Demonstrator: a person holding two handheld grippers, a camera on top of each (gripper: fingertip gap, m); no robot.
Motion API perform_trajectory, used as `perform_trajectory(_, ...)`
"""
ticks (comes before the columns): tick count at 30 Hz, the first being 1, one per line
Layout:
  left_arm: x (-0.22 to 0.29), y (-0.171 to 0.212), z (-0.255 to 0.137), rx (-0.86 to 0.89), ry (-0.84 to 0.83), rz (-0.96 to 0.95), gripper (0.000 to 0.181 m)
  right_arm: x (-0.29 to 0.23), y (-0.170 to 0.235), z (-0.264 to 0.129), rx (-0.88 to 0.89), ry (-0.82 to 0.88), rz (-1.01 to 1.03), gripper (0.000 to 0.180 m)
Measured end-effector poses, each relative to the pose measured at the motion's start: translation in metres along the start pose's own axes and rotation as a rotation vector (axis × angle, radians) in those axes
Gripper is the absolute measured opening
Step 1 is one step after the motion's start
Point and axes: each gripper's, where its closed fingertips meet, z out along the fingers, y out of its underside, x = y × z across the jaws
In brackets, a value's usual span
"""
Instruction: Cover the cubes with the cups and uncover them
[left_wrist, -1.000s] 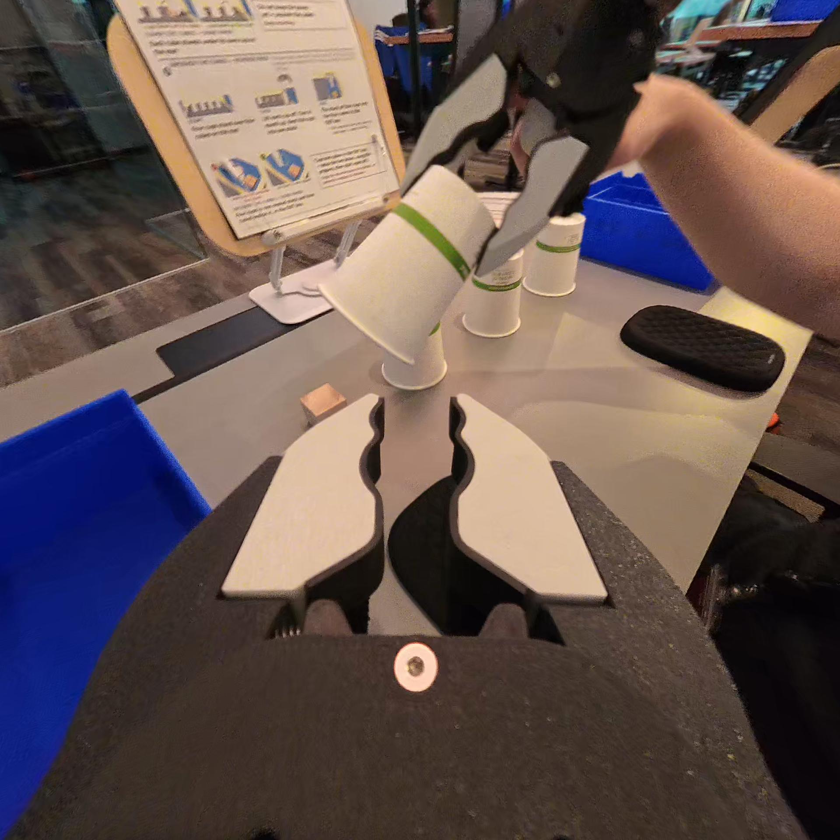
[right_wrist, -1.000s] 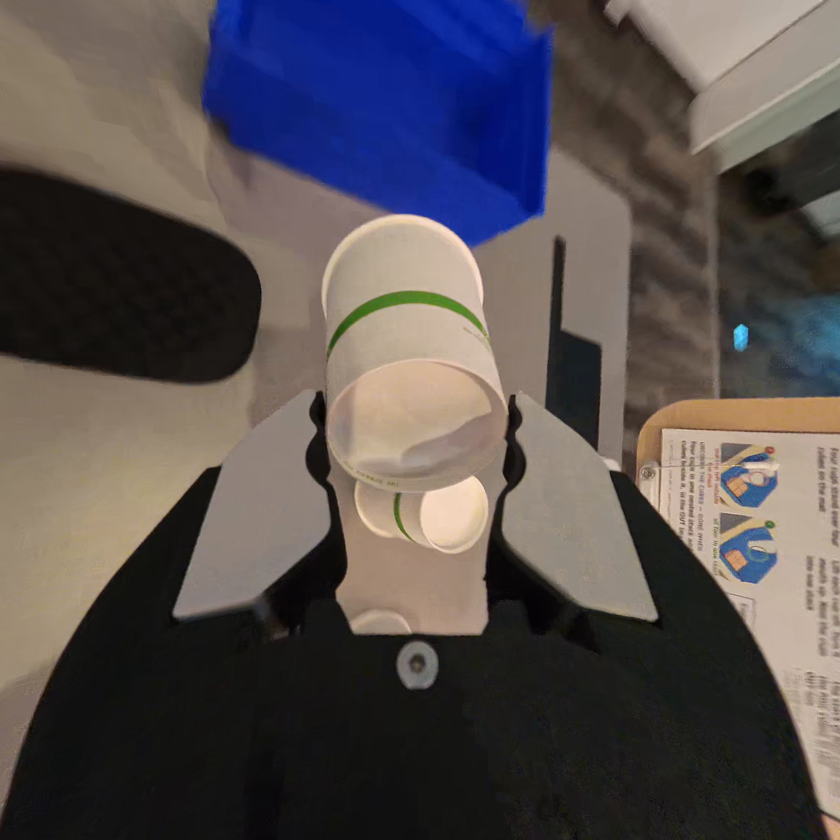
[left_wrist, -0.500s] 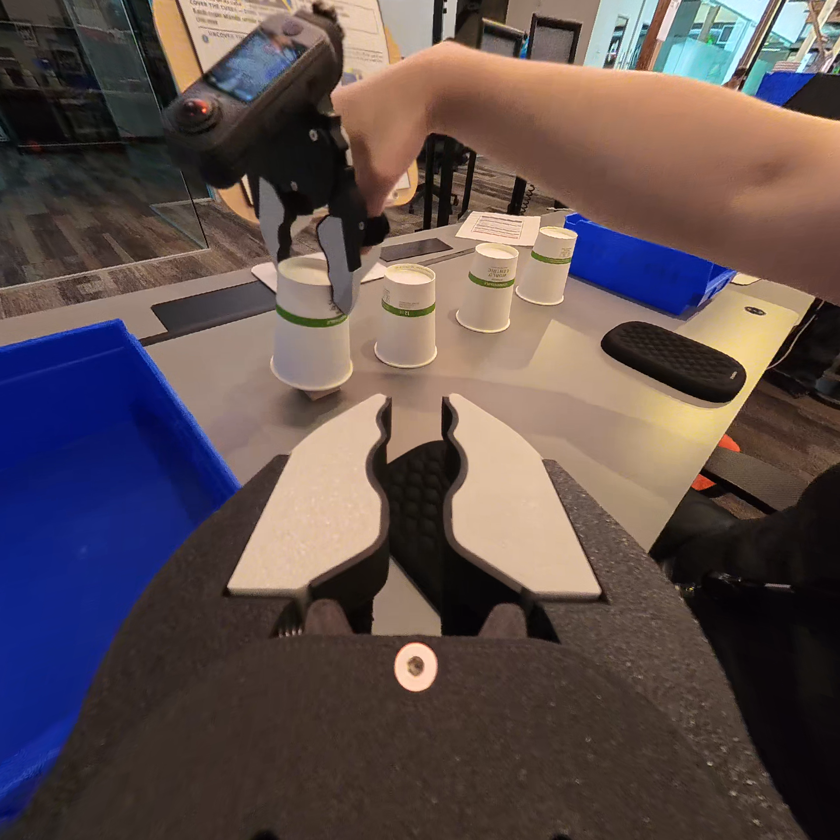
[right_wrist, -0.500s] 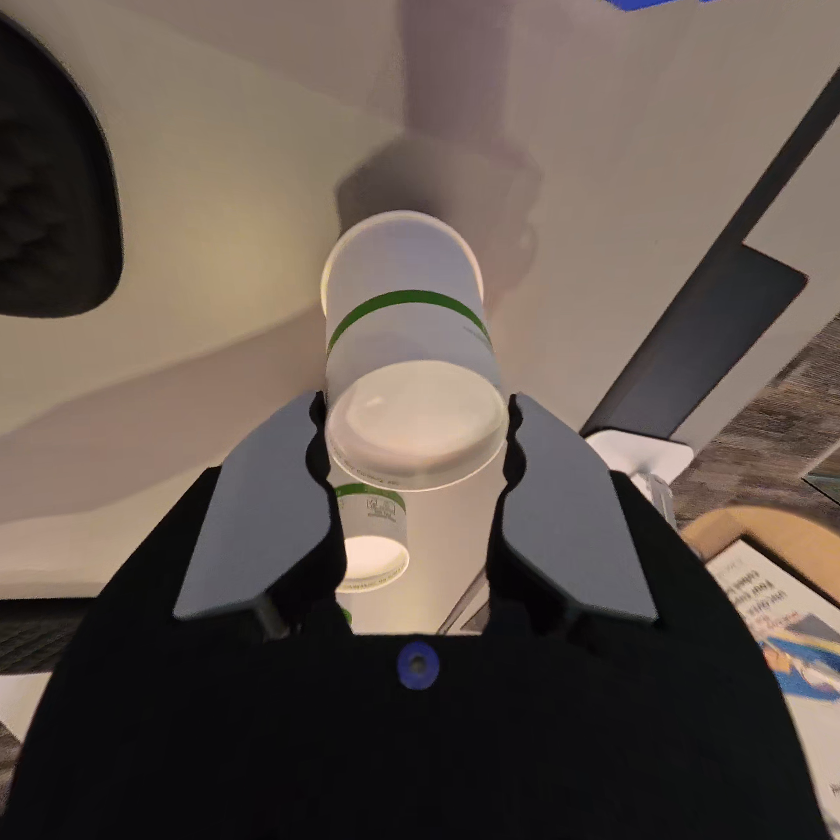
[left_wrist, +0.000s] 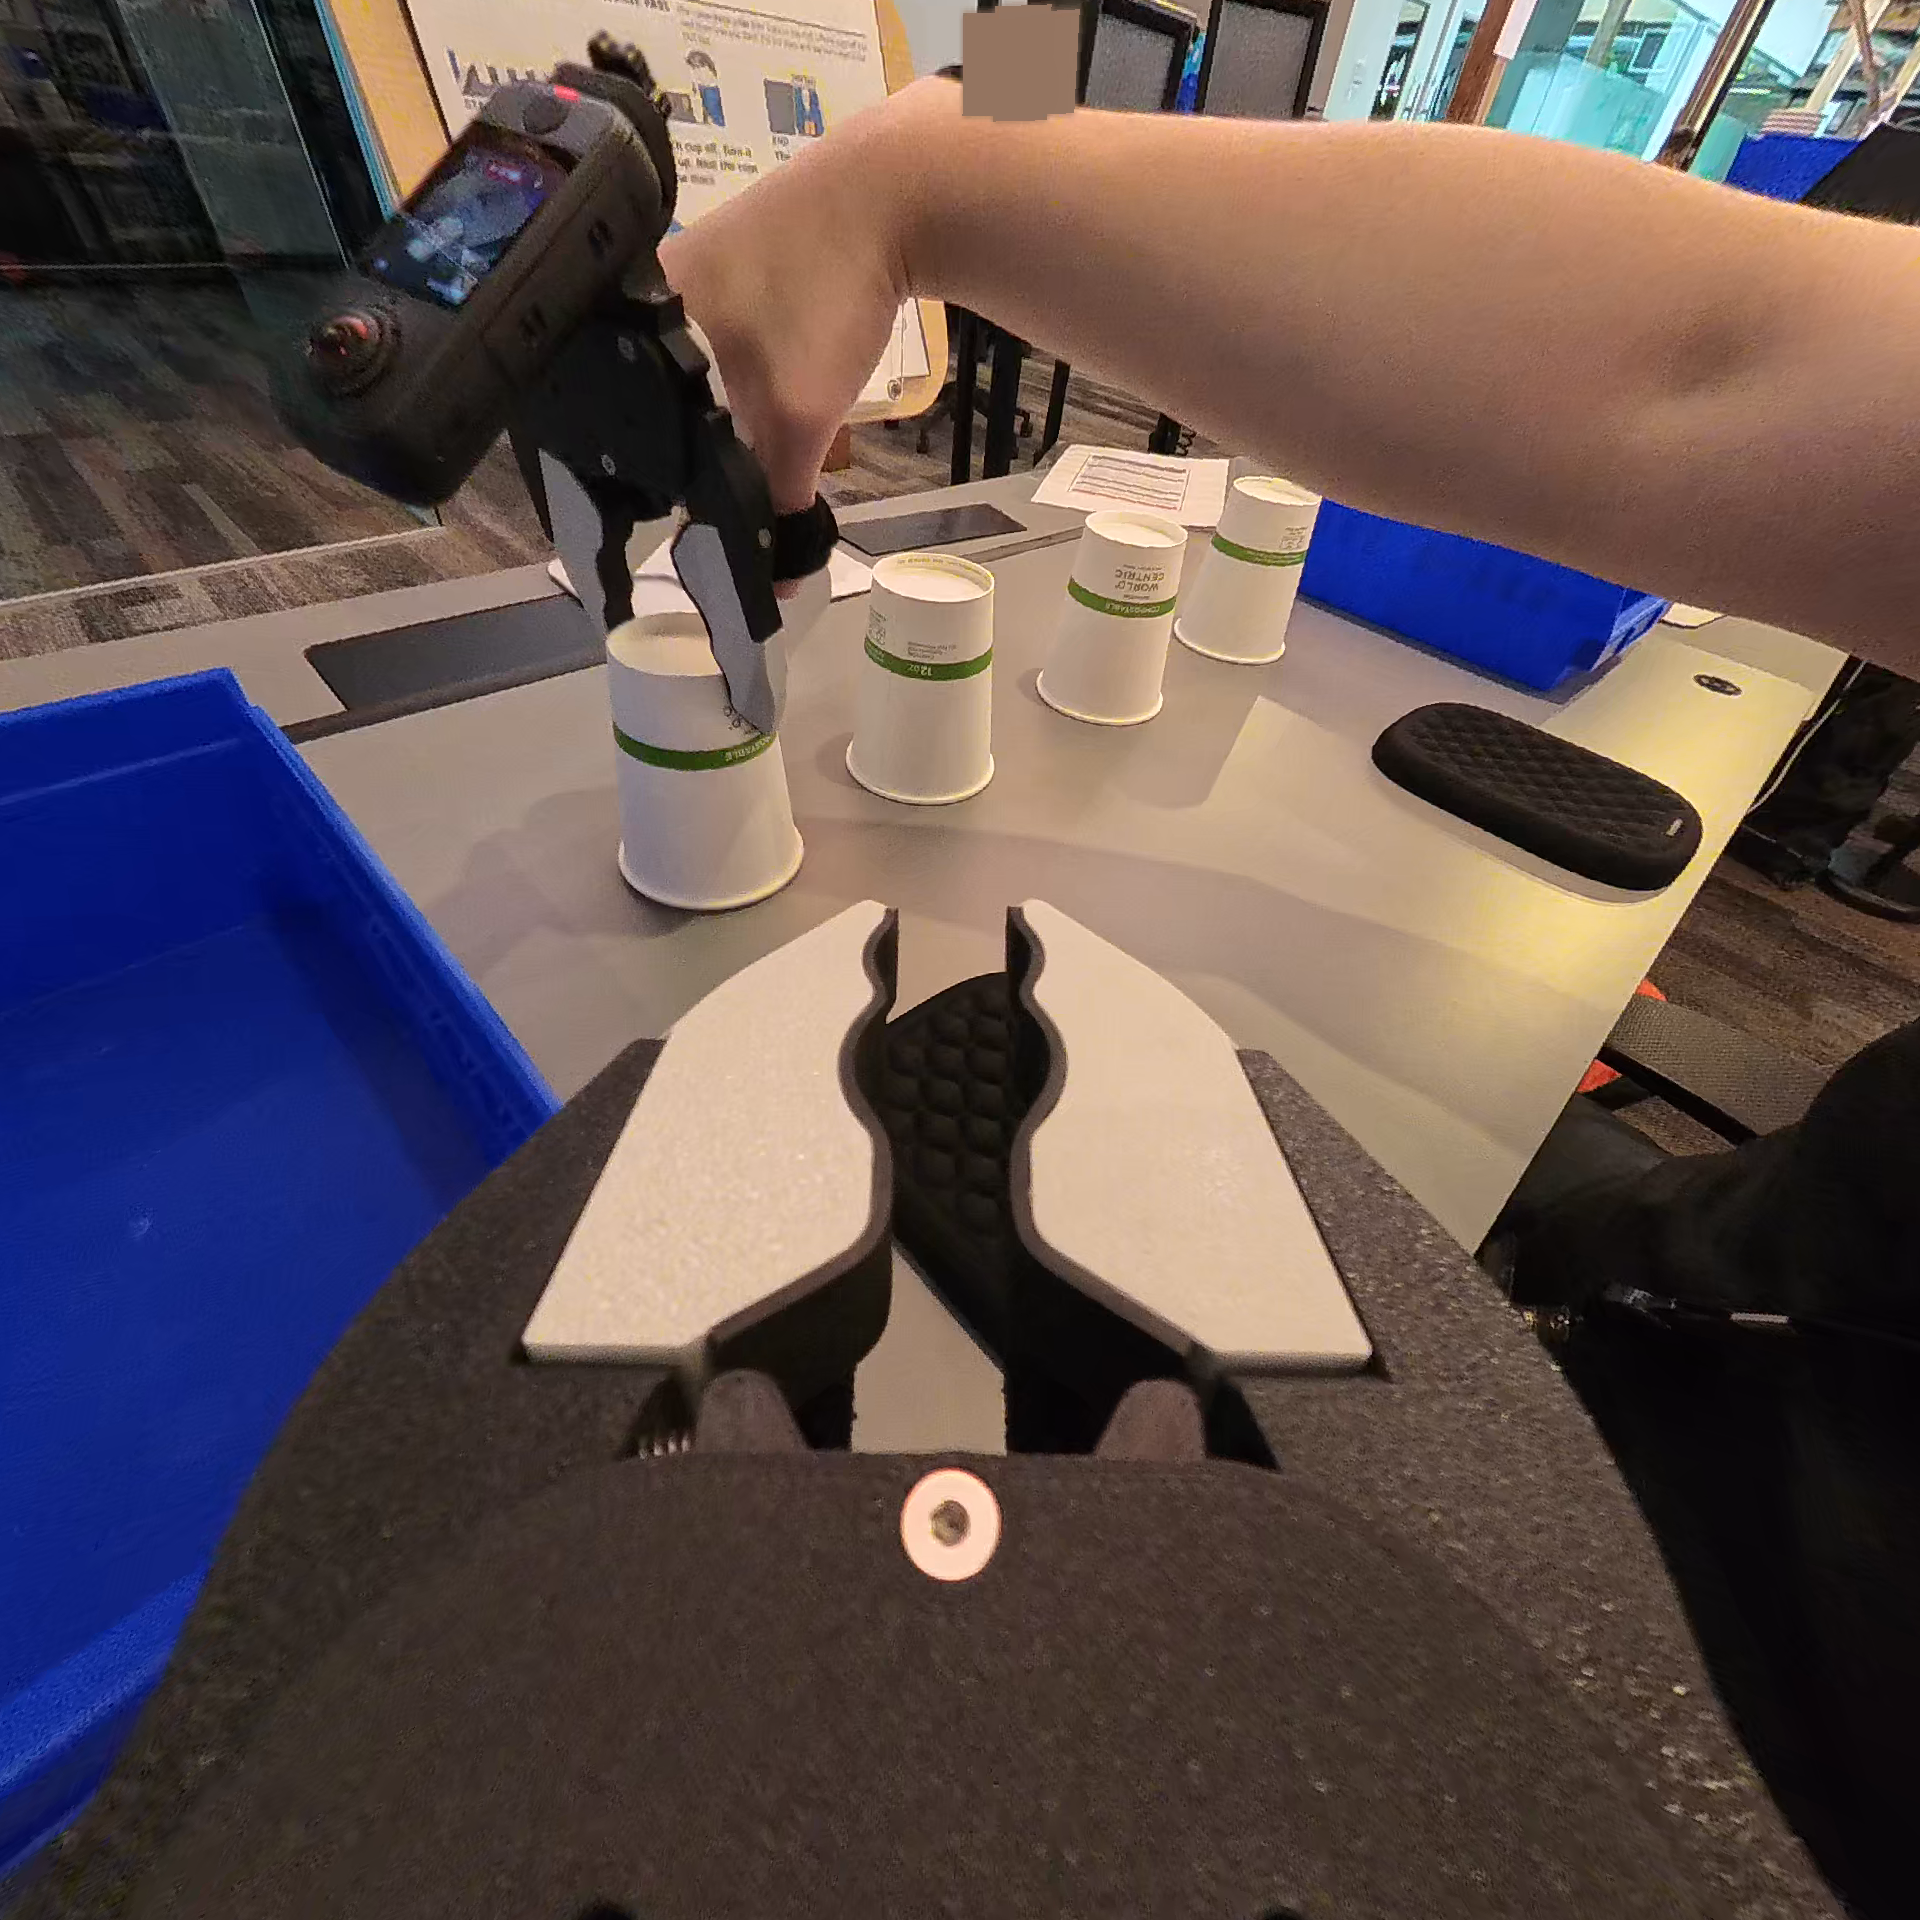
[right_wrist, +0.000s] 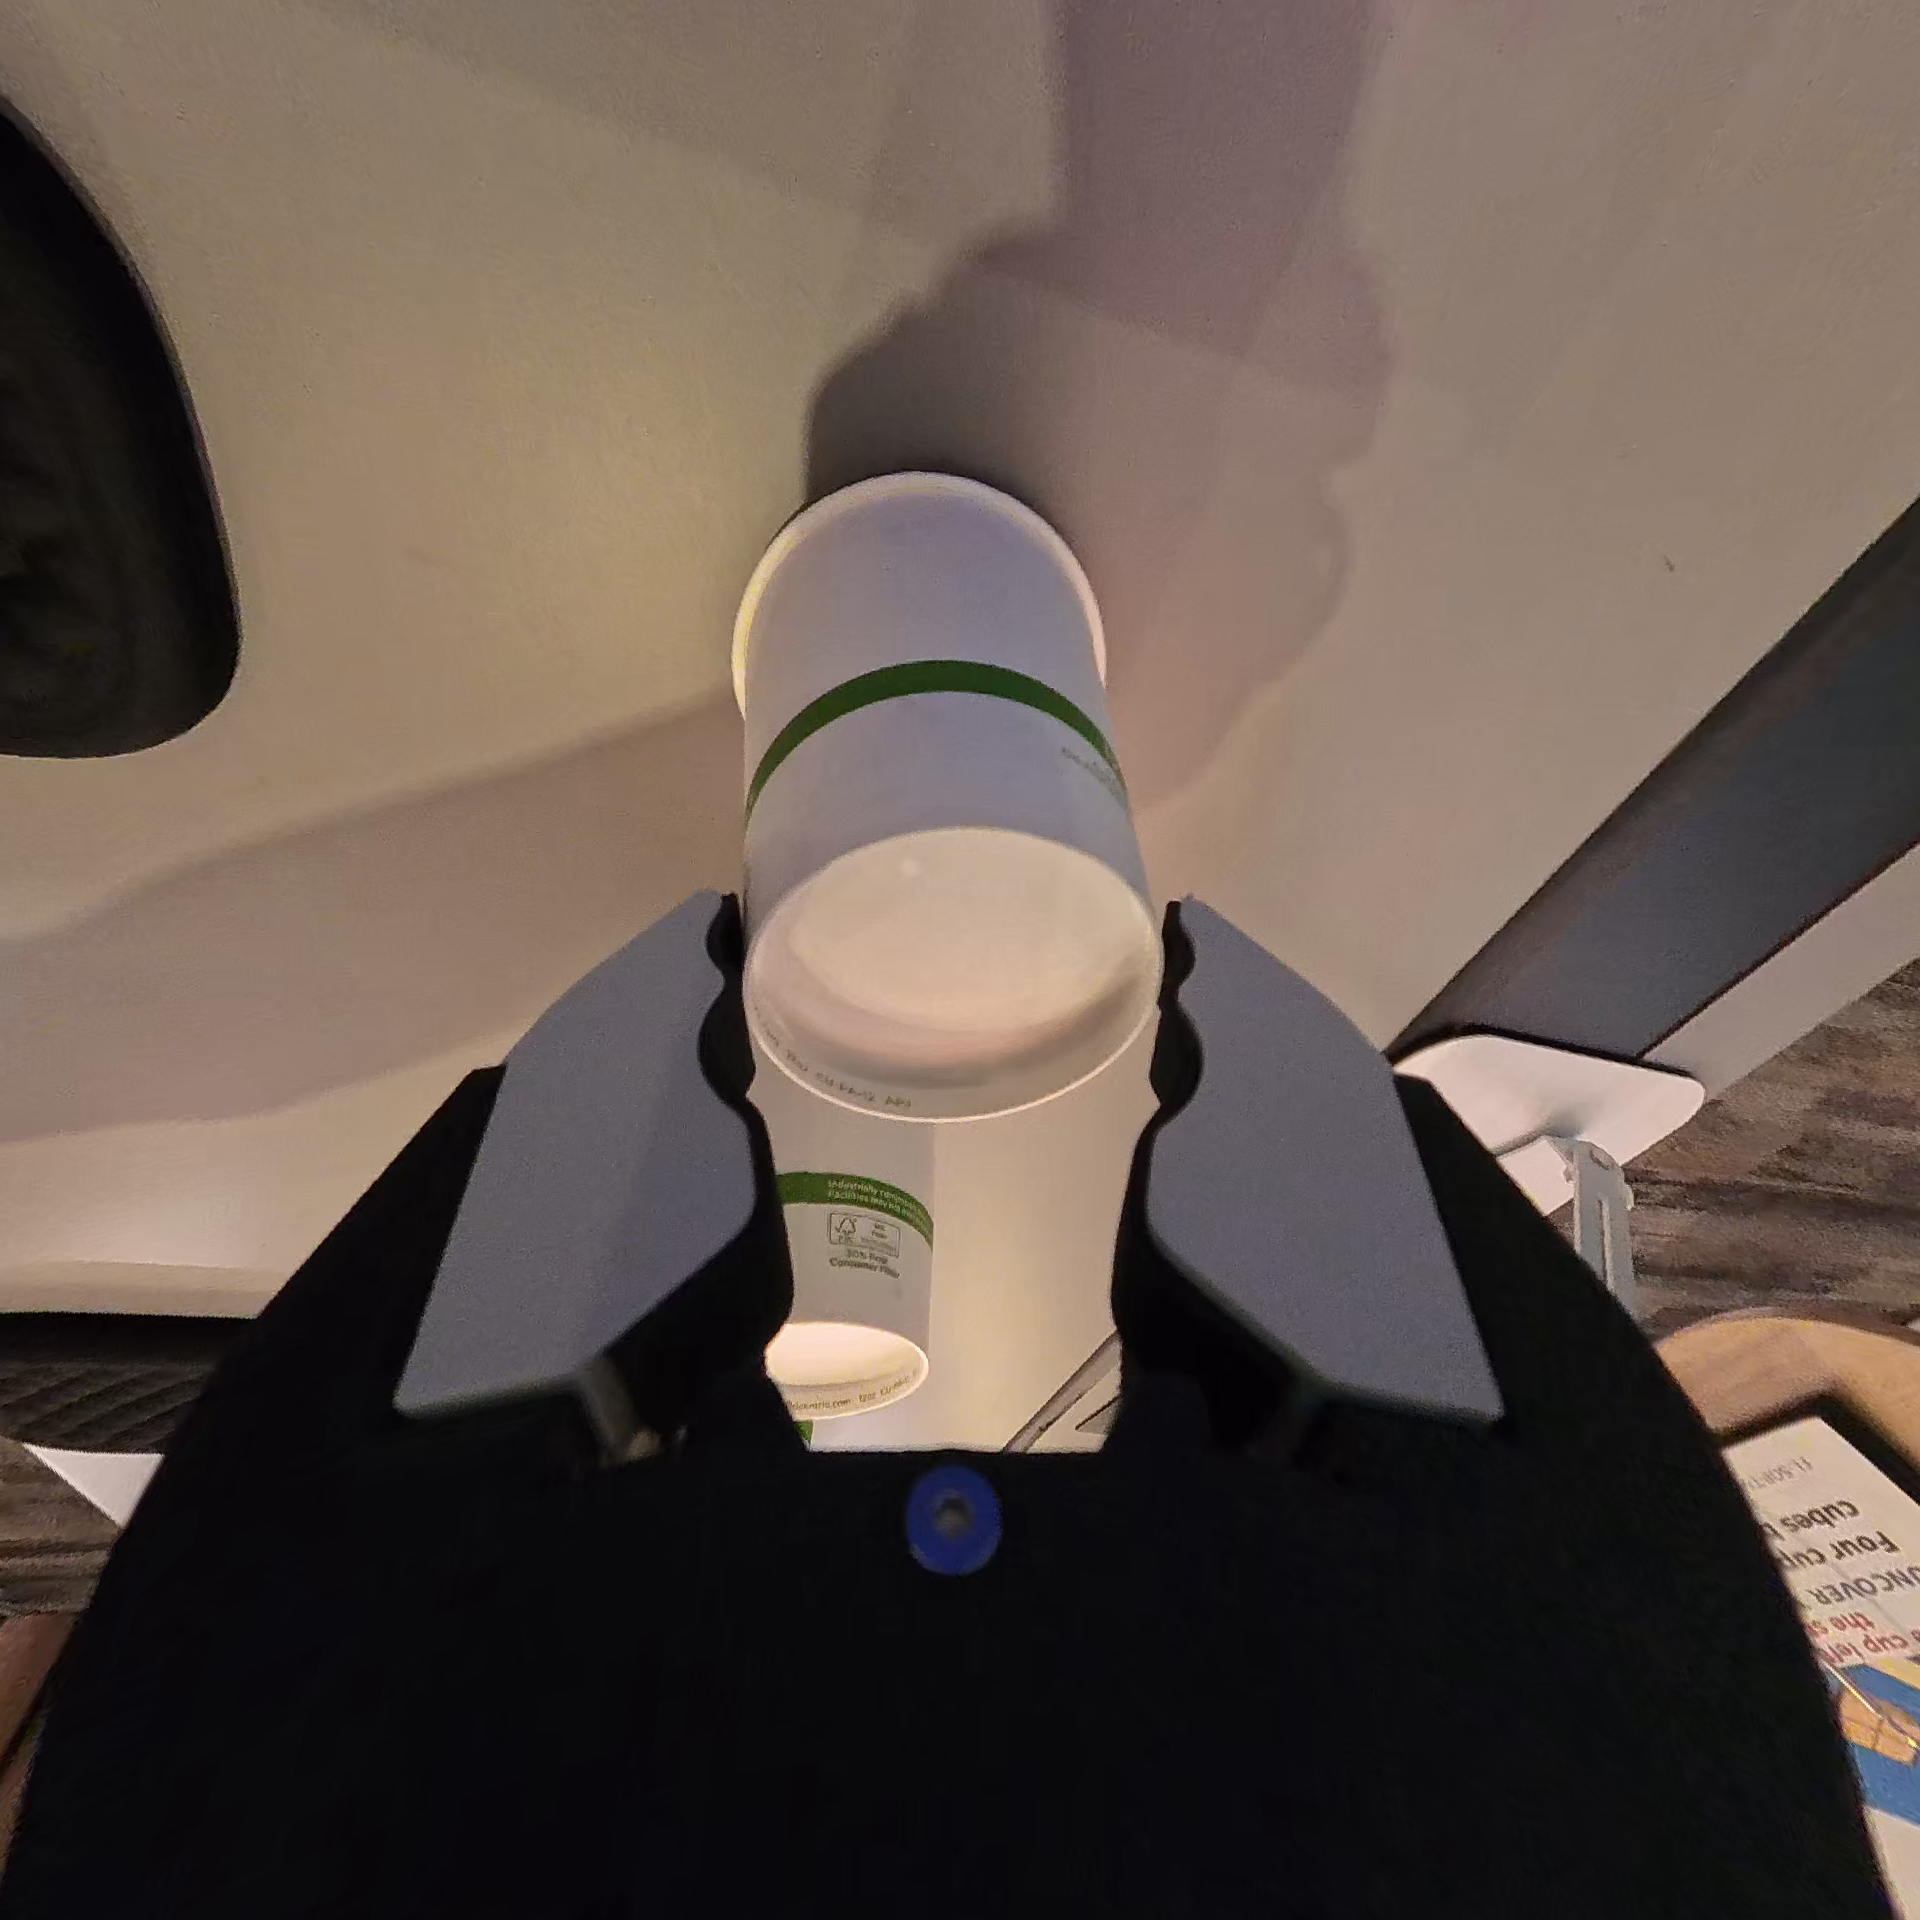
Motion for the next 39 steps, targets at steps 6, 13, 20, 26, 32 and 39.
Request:
perform_trajectory(6, 0.004, -0.001, 0.004, -0.008, 0.012, 0.002, 0.019, 0.0, -0.003, 0.001, 0.016, 0.007, -0.001, 0.075)
perform_trajectory(13, 0.006, -0.007, 0.009, -0.009, 0.026, -0.009, 0.021, 0.002, -0.006, -0.002, 0.075, 0.053, 0.002, 0.088)
perform_trajectory(20, 0.009, -0.014, 0.024, -0.017, 0.042, -0.018, 0.027, -0.002, 0.002, -0.048, 0.287, 0.17, 0.033, 0.09)
perform_trajectory(26, 0.021, -0.024, 0.057, -0.015, 0.096, -0.021, 0.037, -0.039, 0.044, -0.111, 0.576, 0.396, 0.071, 0.091)
perform_trajectory(32, 0.055, -0.032, 0.109, -0.042, 0.205, 0.06, 0.05, -0.126, 0.142, -0.144, 0.912, 0.649, 0.252, 0.082)
perform_trajectory(39, 0.11, -0.05, 0.197, -0.181, 0.343, 0.251, 0.059, -0.237, 0.303, -0.102, 0.987, 0.874, 0.712, 0.078)
